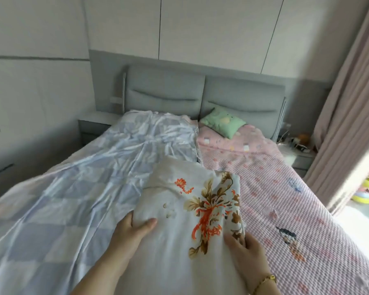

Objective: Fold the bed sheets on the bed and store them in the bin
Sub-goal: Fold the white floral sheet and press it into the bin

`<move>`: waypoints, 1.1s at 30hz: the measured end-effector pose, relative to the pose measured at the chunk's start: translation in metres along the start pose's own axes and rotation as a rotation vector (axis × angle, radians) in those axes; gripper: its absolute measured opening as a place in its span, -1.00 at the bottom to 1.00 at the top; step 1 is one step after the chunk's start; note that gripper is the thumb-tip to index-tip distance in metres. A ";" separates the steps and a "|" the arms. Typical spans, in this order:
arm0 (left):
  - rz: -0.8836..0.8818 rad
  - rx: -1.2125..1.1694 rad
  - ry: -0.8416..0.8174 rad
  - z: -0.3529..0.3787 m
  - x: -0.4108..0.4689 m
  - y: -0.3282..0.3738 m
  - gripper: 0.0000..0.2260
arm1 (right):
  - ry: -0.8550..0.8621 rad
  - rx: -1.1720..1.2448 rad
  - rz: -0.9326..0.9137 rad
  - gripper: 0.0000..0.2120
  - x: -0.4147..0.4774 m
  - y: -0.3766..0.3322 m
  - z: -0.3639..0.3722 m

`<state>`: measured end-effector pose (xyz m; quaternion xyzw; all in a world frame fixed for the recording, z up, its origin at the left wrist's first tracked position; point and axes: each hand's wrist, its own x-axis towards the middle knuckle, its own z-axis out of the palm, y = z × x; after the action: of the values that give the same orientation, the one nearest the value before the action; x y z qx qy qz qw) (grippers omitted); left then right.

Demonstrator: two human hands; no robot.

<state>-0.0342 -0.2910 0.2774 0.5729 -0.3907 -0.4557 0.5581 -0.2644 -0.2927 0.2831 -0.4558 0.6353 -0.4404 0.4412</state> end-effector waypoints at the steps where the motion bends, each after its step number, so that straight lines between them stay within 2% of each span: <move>1: 0.032 -0.023 0.031 -0.005 -0.012 0.008 -0.51 | -0.019 -0.012 -0.046 -0.94 -0.008 -0.010 -0.002; 6: 0.121 -0.112 0.166 -0.020 -0.057 0.031 -0.74 | -0.136 0.052 -0.171 -0.93 -0.029 -0.035 -0.001; 9: 0.126 -0.120 0.267 -0.036 -0.078 0.034 -0.80 | -0.239 0.046 -0.232 -0.91 -0.037 -0.040 0.009; 17: 0.042 -0.100 0.513 -0.122 -0.125 0.005 -0.71 | -0.466 0.034 -0.199 -0.84 -0.071 -0.023 0.095; 21: 0.022 -0.128 0.618 -0.194 -0.135 -0.007 -0.84 | -0.523 0.018 -0.150 -0.85 -0.096 -0.029 0.172; 22: 0.013 -0.138 0.661 -0.232 -0.139 -0.013 -0.86 | -0.573 0.009 -0.131 -0.87 -0.107 -0.029 0.210; 23: -0.003 -0.122 0.663 -0.235 -0.139 -0.013 -0.85 | -0.570 0.008 -0.124 -0.89 -0.109 -0.032 0.212; 28: -0.045 -0.148 0.798 -0.394 -0.161 -0.021 -0.72 | -0.713 0.010 -0.106 -0.84 -0.174 -0.034 0.371; 31: -0.045 -0.168 0.890 -0.467 -0.177 -0.018 -0.83 | -0.778 0.030 -0.111 -0.87 -0.216 -0.035 0.444; 33: -0.051 -0.180 0.936 -0.518 -0.188 -0.020 -0.83 | -0.826 0.019 -0.079 -0.87 -0.246 -0.035 0.494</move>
<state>0.4086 0.0370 0.2542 0.6755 -0.0422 -0.1940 0.7101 0.2650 -0.1395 0.2458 -0.6142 0.3828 -0.2432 0.6459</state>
